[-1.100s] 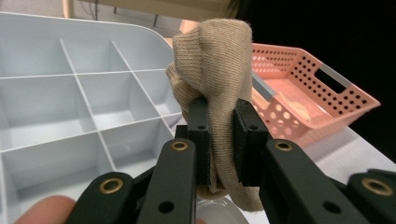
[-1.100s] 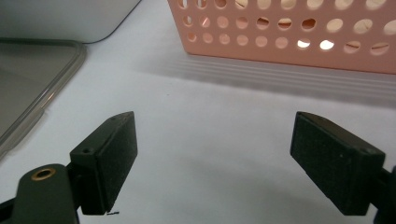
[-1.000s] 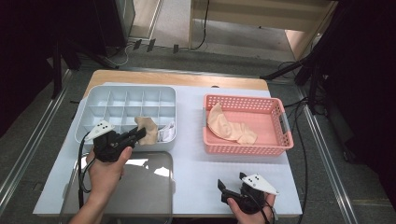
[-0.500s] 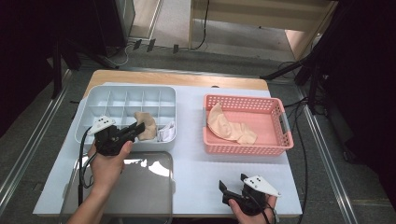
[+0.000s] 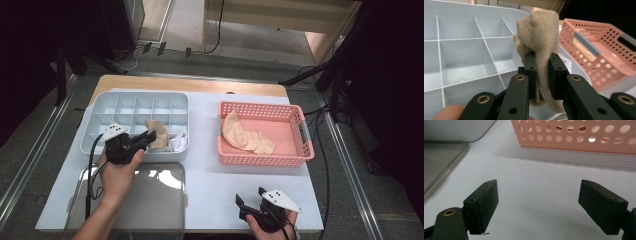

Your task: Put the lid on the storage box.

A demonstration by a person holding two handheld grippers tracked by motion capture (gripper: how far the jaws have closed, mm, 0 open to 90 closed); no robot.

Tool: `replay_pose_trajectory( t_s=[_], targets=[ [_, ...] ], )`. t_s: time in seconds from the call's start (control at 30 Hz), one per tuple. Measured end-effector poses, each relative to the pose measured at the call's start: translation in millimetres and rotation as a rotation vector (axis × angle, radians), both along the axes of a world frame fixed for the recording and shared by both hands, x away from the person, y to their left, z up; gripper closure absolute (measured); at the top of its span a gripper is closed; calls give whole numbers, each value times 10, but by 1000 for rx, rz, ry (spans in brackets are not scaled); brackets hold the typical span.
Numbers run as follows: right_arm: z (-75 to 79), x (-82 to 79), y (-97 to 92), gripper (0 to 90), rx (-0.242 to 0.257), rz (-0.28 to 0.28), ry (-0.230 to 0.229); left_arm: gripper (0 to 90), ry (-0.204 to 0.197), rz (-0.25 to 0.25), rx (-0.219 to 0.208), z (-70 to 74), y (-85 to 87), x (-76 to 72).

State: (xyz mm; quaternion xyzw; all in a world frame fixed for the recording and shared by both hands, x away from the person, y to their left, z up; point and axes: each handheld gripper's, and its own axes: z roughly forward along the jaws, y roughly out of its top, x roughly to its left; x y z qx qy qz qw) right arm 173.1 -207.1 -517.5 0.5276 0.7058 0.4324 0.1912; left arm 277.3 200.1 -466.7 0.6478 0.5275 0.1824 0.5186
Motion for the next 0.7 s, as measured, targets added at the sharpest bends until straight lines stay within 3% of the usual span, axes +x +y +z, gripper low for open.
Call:
replay_pose_trajectory(
  t_s=[0.57, 0.7],
  targets=[
    [-12, 7, 4, 168, -2, 6, -4, 791, 59, 11, 82, -134, -46, 72],
    [-13, 10, 6, 168, 1, 1, 4, 752, 73, 9, 103, -147, -68, 80]
  ],
)
